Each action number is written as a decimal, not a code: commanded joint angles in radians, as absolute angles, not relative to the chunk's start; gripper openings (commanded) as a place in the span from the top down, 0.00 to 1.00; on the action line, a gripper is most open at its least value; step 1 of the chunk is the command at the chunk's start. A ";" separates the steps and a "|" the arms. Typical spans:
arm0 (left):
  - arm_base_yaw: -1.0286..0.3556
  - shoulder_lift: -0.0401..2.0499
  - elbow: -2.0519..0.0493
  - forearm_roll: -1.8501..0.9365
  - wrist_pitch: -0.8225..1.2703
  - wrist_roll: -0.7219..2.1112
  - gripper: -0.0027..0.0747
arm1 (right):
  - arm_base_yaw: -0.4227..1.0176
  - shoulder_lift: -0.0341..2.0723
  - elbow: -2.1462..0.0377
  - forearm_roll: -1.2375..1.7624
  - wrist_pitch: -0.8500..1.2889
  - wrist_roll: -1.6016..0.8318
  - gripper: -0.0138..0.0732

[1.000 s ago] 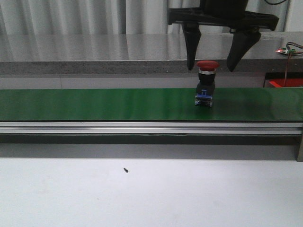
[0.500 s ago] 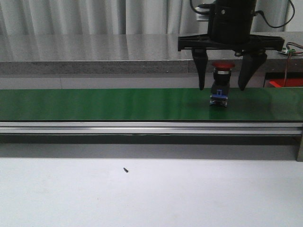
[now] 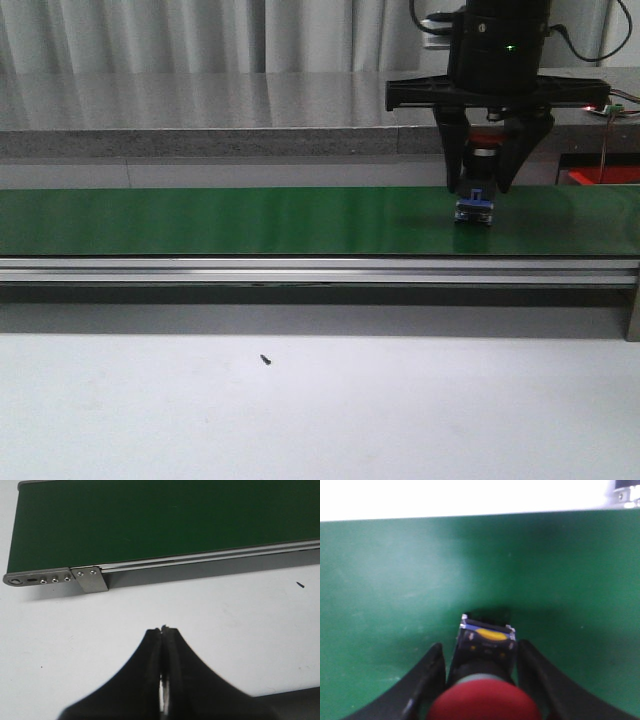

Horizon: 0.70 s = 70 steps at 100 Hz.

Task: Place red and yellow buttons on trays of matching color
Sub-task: 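Lower the right gripper onto the red button and grasp it, then carry the red button into the red tray and open the right gripper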

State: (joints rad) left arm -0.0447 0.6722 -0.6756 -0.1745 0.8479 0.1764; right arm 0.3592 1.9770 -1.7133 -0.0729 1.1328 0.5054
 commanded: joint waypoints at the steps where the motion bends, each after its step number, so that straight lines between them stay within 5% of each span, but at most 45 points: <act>1: -0.053 0.670 -0.700 -0.193 0.796 0.173 0.99 | 0.353 1.878 -1.743 -0.112 1.122 0.455 0.59; 26: -0.053 0.670 -0.700 -0.193 0.796 0.173 0.99 | 0.284 1.778 -1.743 -0.145 1.102 0.222 0.59; 70: -0.053 0.670 -0.700 -0.193 0.796 0.173 0.99 | -0.052 1.724 -1.743 -0.085 1.143 0.082 0.59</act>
State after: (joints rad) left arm -0.0447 0.6722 -0.6756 -0.1745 0.8479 0.1764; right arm 0.0031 1.7860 -1.7133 -0.1038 1.1628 0.1240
